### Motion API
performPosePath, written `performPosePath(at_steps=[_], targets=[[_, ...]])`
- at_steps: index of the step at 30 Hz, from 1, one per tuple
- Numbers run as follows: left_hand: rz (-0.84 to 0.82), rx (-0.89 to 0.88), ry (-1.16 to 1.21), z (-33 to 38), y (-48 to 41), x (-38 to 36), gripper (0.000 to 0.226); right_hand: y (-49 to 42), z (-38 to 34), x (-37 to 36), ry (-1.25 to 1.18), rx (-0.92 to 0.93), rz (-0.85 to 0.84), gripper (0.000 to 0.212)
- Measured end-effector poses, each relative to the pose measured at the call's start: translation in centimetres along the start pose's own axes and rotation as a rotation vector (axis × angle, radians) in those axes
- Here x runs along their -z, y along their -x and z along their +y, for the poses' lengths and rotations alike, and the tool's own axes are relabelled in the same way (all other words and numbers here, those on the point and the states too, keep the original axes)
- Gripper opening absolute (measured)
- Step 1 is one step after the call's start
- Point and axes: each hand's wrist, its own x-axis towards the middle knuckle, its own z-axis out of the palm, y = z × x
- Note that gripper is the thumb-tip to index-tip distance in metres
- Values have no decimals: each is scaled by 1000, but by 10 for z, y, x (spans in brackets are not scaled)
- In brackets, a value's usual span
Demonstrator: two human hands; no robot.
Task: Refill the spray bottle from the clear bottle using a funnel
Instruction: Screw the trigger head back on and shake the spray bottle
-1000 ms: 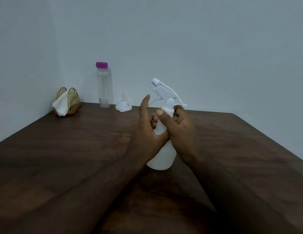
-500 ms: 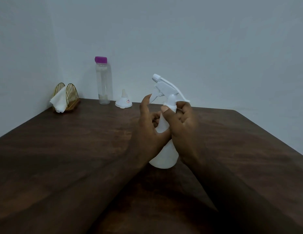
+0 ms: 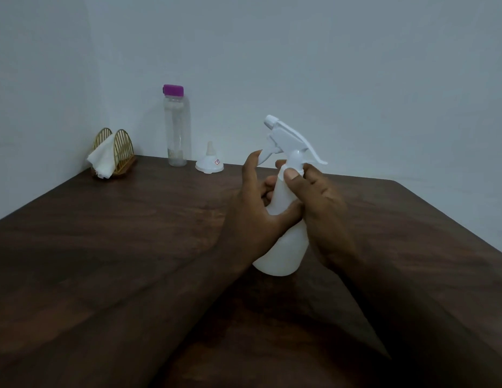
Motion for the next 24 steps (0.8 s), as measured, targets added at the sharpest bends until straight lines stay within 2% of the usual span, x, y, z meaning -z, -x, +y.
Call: performPosePath(at_steps=[2, 6, 9, 13, 16, 17, 20, 21, 24], targets=[[2, -1, -25, 0, 0, 1, 95, -2, 0, 7, -3, -24, -7, 16], [-5, -6, -108, 5, 0, 1, 99, -6, 7, -1, 129, 8, 235, 38], [-8, 15, -59, 2, -1, -1, 99, -5, 7, -9, 150, 14, 296, 34], [-60, 67, 51, -7, 3, -1, 99, -11, -9, 17, 62, -83, 7, 27], [-211, 191, -10, -12, 6, 5, 111, -17, -20, 37, 48, -133, -259, 32], [-277, 221, -38, -13, 4, 8, 106, -20, -22, 42, 46, -170, -322, 37], [-471, 271, -62, -6, -2, 19, 60, -29, -30, 48, 102, -259, -408, 40], [-511, 285, -53, -2, -4, 22, 51, -31, -31, 48, 109, -278, -413, 40], [-505, 308, -29, 1, -4, 21, 41, -32, -30, 43, 110, -282, -374, 38]])
